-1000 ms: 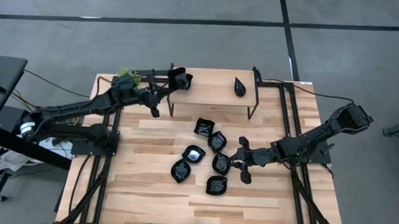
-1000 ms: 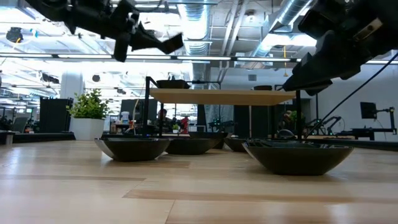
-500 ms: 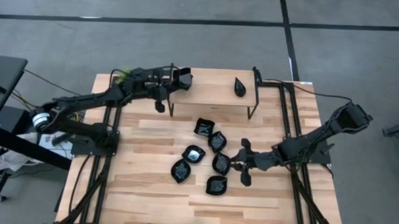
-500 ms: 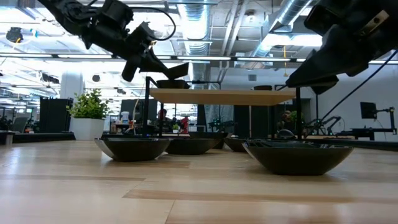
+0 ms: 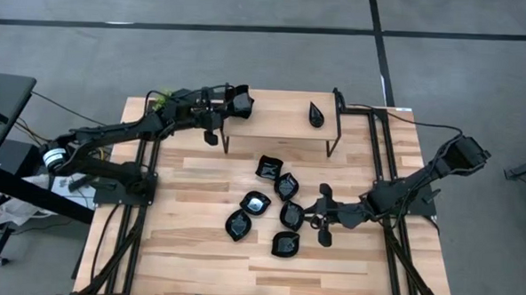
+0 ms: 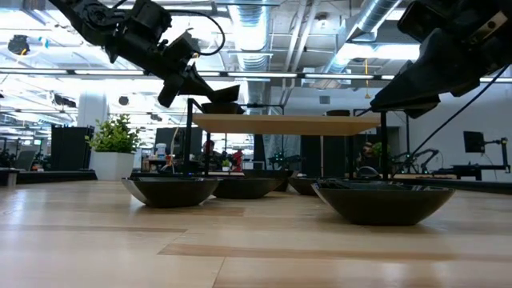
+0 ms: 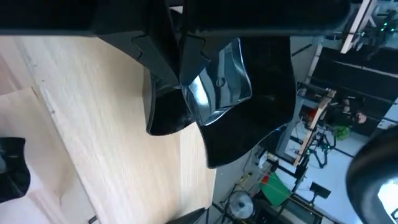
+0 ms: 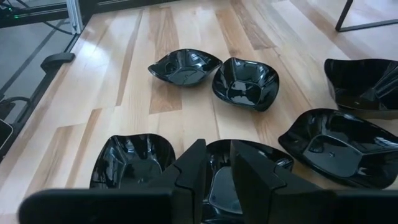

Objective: Pick & Place Mini shaped plates
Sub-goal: Stack the black distorted square plate on top of the black distorted square plate on the shelf

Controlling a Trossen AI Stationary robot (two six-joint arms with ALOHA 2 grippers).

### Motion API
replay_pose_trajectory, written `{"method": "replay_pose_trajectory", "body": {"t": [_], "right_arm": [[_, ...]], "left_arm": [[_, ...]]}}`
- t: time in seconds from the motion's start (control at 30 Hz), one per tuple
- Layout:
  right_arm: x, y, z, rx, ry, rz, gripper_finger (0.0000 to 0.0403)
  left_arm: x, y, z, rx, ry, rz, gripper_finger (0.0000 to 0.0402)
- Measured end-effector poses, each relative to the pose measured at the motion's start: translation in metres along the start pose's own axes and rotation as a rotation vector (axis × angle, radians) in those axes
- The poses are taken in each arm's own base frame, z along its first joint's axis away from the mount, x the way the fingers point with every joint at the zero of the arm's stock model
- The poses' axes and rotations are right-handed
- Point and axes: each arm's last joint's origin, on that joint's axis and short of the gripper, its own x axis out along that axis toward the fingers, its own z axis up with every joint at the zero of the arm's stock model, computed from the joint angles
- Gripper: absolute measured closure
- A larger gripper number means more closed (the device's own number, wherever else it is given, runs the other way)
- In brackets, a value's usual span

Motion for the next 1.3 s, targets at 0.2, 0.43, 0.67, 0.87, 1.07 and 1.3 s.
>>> {"method": "replay_pose_trajectory", "body": {"t": [0.2,0.43,0.67,0.87,1.07,1.3], "right_arm": [[0.0,0.0,0.0,0.0,0.0,-0.001,0.0333],[0.0,0.0,0.0,0.0,0.0,0.0,0.0333],[0.0,0.0,0.0,0.005,0.0,0.001,0.0333],[-0.001,0.002,-0.001,0.012,0.003,0.01,0.0333],[-0.003,0.007,-0.003,0.0,0.008,0.036,0.0333],[-0.002,0.004,-0.002,-0.018,-0.01,-0.008,0.0333]], "left_arm": [[0.0,0.0,0.0,-0.016,-0.001,0.0,0.0358],[0.0,0.0,0.0,-0.091,0.008,0.007,0.0306],[-0.006,0.006,0.0,-0.216,0.117,0.136,0.0268],[-0.03,0.006,0.013,-0.61,-0.026,0.134,0.0259],[-0.048,-0.053,0.02,-0.673,-0.261,-0.291,0.0259],[-0.063,-0.117,0.032,-0.633,-0.424,-0.511,0.0261]]}}
